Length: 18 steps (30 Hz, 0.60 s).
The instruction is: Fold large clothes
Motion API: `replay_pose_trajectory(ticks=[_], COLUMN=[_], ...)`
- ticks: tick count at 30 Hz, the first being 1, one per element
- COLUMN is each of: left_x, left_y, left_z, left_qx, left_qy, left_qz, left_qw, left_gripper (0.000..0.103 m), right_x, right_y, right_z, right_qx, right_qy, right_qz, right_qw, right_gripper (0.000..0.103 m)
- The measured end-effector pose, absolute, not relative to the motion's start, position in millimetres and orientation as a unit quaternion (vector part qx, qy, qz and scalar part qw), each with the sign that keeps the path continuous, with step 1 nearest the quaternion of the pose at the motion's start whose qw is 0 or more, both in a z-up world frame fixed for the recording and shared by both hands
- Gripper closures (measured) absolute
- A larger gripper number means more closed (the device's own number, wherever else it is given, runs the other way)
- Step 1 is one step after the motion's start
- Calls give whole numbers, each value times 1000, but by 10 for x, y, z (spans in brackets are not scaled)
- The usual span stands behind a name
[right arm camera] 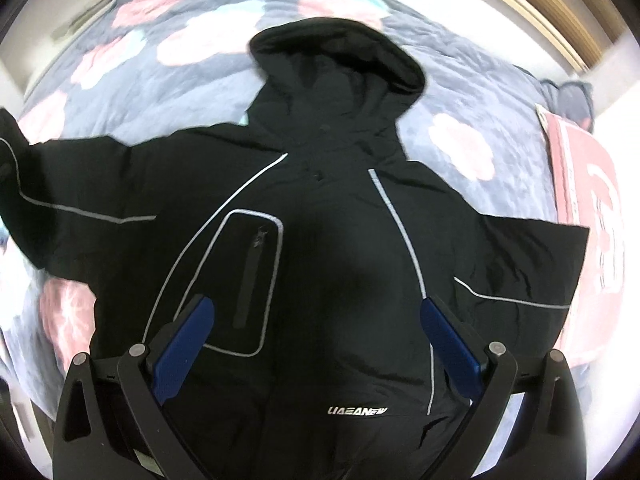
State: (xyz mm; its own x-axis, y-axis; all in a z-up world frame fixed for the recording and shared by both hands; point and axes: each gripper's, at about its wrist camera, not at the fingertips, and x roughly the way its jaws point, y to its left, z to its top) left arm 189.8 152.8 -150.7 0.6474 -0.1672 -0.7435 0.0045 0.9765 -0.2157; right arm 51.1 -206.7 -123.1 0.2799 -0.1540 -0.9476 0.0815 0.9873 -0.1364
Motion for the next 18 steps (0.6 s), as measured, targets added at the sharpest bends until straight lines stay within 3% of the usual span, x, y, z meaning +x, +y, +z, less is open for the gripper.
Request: replay_pose_trajectory(ticks=[8,14,18], left_x=[1675,1600,1585], left_y=[-199,-1343,-1594], left_z=[-1328,-2193,-2872], left_qx=[-25,9,11], left_qy=[435,530,615], left_qz=[-266,-375,-368], left_qw=[860,761,697], left_gripper=[90,85,85], right_x=[269,127,91], right_y=[-2672,-3056,-3232], right_z=[-1463,-1679,-1859], right_qx=[46,99,111], right_qy=[605,615,622], right_qz=[-125,-146,-152], right_qw=[785,768,760], right_gripper=[0,0,0])
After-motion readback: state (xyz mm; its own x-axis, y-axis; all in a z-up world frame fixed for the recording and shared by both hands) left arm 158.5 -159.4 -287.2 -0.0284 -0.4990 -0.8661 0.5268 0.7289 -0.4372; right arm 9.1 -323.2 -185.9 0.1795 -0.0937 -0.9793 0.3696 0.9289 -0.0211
